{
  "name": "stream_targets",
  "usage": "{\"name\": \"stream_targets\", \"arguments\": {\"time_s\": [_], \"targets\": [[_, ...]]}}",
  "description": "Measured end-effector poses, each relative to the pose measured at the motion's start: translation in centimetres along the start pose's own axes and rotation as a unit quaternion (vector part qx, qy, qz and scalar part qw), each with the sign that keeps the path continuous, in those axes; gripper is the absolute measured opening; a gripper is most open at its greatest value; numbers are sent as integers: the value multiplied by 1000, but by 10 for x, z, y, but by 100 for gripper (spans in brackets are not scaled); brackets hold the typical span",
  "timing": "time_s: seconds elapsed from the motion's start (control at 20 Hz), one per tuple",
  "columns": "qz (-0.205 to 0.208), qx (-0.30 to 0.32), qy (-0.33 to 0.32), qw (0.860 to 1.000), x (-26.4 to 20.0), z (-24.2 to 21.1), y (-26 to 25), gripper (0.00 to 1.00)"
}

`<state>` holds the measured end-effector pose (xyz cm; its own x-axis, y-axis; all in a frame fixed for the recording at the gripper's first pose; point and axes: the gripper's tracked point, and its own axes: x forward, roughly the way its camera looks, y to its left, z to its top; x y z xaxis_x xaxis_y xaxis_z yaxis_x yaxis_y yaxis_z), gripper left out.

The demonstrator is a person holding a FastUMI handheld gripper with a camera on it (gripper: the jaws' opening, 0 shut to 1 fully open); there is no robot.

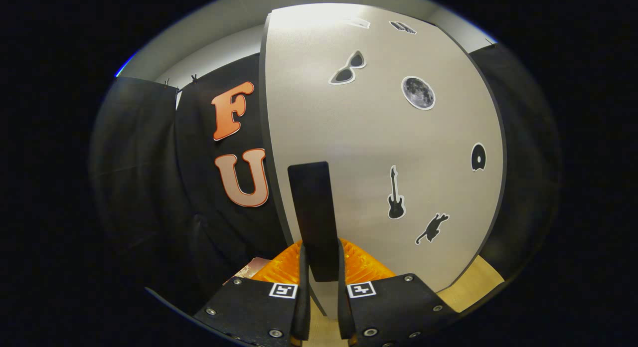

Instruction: Open the shoe cabinet door, grab the shoes and put them into the shoe cabinet, then close the shoe cabinet door.

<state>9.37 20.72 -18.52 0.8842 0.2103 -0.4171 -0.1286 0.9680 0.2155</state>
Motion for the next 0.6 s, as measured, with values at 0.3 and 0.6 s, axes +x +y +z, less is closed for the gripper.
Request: {"name": "stream_targets", "arguments": {"time_s": [0.3, 0.6], "targets": [[44, -14, 4, 999, -38, 4, -8, 22], [67, -21, -1, 998, -62, 3, -22, 22]]}}
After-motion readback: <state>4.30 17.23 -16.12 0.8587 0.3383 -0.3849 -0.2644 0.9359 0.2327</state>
